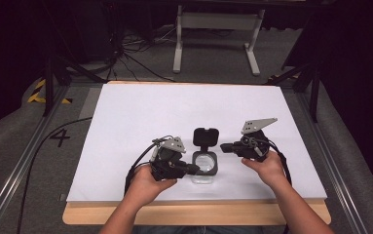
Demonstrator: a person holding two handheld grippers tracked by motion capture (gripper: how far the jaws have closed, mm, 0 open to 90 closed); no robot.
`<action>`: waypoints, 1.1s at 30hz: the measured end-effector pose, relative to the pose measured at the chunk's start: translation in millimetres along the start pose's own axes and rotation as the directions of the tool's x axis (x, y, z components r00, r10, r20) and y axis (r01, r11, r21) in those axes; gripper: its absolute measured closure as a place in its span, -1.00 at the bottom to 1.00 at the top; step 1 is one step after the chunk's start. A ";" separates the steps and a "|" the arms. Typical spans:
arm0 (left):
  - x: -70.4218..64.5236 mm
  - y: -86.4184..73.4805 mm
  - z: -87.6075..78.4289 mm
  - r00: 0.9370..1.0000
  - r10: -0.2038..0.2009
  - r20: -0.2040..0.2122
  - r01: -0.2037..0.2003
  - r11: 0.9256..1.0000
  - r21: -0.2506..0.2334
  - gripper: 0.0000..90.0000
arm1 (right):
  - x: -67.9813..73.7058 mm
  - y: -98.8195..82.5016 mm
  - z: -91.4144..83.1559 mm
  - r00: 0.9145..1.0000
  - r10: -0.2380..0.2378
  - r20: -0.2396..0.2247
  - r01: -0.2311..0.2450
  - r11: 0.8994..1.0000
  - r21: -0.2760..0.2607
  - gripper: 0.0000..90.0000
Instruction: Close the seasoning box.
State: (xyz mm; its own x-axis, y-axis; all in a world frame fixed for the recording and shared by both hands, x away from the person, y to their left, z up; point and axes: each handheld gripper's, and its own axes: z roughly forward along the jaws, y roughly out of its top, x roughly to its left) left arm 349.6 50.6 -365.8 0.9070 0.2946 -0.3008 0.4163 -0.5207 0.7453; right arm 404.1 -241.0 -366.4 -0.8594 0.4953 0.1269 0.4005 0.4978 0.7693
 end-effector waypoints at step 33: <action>7.6 -12.5 29.3 0.999 -0.007 0.033 0.004 0.996 0.087 0.99 | -0.7 84.6 -8.8 1.000 -0.014 0.017 0.015 0.995 -0.097 1.00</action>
State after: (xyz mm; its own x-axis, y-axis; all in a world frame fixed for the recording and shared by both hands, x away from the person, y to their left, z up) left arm 353.1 35.9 -394.9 0.9057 0.2719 -0.3253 0.4240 -0.5872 0.6895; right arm 435.8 -205.5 -295.9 -0.8594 0.5003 0.1057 0.3545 0.4339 0.8283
